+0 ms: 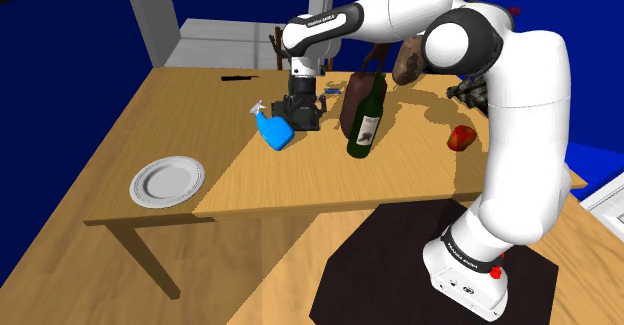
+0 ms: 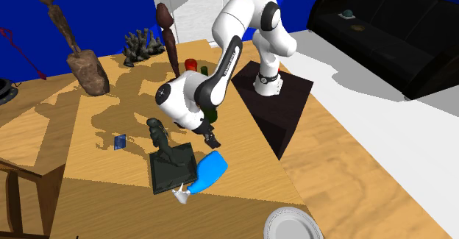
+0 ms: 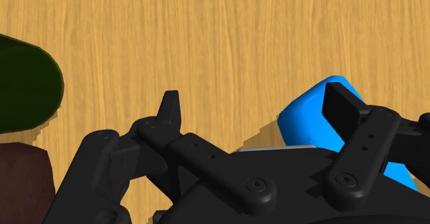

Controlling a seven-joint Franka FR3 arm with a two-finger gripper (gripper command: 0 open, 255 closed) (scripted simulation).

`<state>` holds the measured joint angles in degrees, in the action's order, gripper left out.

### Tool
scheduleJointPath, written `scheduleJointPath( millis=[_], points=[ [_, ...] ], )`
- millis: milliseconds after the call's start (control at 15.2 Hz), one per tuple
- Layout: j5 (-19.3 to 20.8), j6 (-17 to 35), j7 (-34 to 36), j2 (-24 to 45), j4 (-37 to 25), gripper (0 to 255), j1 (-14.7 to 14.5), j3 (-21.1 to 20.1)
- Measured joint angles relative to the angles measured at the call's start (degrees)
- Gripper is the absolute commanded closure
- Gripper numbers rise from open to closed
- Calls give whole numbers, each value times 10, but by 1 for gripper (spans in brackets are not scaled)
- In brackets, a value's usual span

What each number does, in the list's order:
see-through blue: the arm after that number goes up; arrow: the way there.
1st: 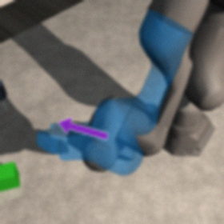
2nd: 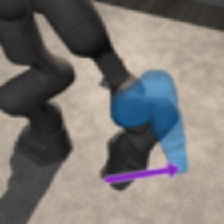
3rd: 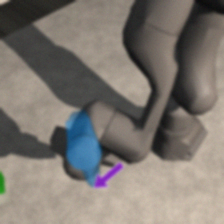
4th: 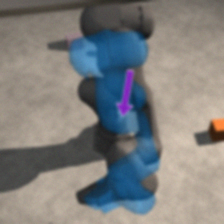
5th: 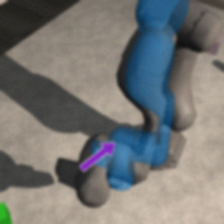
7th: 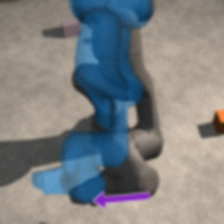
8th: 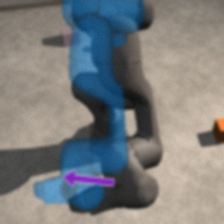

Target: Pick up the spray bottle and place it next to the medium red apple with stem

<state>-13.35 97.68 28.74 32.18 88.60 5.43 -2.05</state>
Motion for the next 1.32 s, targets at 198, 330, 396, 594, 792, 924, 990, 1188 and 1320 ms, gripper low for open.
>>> scheduleJointPath(
  millis=[198, 330, 396, 594, 792, 924, 990, 1188, 1320],
  points=[
    [0, 2, 0, -1, 3, 0, 0, 0],
    [0, 3, 0, -1, 3, 0, 0, 0],
    [0, 3, 0, -1, 3, 255, 0, 0],
    [0, 3, 0, -1, 3, 255, 0, 0],
    [0, 3, 0, -1, 3, 255, 0, 0],
    [0, 3, 0, -1, 3, 255, 0, 0],
    [0, 3, 0, -1, 3, 255, 0, 0],
    [2, 18, -6, -2, 9, 0, -1, 0],
    [10, 69, -20, 3, 12, 0, -8, -1]
  ],
)
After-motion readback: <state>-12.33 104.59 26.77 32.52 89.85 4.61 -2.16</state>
